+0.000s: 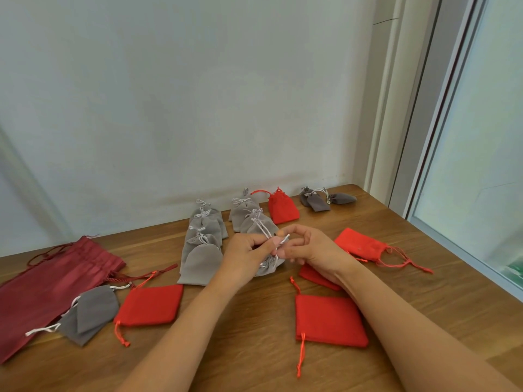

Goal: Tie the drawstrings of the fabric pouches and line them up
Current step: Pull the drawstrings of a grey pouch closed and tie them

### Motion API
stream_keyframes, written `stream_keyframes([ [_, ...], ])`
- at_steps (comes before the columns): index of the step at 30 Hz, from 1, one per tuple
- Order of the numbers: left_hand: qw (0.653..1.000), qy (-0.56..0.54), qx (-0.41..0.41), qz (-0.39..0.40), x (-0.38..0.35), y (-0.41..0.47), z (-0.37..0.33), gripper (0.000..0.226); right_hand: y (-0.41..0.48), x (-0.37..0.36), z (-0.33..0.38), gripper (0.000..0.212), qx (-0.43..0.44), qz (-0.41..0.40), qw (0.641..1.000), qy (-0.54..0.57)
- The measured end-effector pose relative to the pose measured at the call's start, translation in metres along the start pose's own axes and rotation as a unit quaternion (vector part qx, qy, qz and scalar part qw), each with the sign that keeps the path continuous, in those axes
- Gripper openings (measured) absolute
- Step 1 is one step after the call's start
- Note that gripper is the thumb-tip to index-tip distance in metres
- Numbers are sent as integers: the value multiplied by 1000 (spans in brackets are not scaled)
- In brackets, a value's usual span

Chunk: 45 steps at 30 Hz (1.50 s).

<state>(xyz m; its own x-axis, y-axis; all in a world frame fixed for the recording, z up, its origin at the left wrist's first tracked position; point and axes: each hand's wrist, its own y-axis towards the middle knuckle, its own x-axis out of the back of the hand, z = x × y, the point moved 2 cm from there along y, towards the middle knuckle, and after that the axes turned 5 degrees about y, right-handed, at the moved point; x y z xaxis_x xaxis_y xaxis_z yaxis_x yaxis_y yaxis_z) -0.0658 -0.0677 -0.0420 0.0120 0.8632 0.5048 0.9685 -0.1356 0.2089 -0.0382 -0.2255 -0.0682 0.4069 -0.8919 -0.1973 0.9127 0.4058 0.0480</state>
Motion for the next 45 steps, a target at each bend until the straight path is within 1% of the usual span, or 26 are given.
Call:
stream_keyframes([
  [3,1000,-8,5,2,0,0,-1,31,1,0,0,30,5,-6,1000,0],
  [10,999,-30,12,-2,2,0,-4,35,0,1,0,29,-1,10,1000,25],
  [14,1000,-27,9,-13,2,0,-5,32,0,0,1,40,0,20,999,34],
  [17,999,-37,20,-3,1,0,-2,33,1,1,1,36,1,13,1000,16],
  [21,996,-72,46,2,0,0,-2,36,0,1,4,31,12,24,999,44],
  [24,995,-84,54,6,0,0,-2,37,0,0,2,36,0,50,997,61],
  [30,996,-71,59,12,-4,-1,-2,36,-1,-6,1,30,-45,62,995,67],
  [32,996,-63,67,3,-4,0,-2,34,-2,-6,3,27,-35,58,997,46],
  [35,994,-76,76,-14,0,1,-2,31,-2,-3,6,19,13,33,998,-46],
  [36,993,-89,77,-20,2,2,-2,31,-2,-2,7,18,29,31,997,-58],
  [40,992,-90,82,-25,5,3,-2,30,-3,-2,11,23,73,28,995,-59],
  [45,991,-104,88,-13,3,5,-1,28,-1,2,10,23,120,-43,991,-34],
])
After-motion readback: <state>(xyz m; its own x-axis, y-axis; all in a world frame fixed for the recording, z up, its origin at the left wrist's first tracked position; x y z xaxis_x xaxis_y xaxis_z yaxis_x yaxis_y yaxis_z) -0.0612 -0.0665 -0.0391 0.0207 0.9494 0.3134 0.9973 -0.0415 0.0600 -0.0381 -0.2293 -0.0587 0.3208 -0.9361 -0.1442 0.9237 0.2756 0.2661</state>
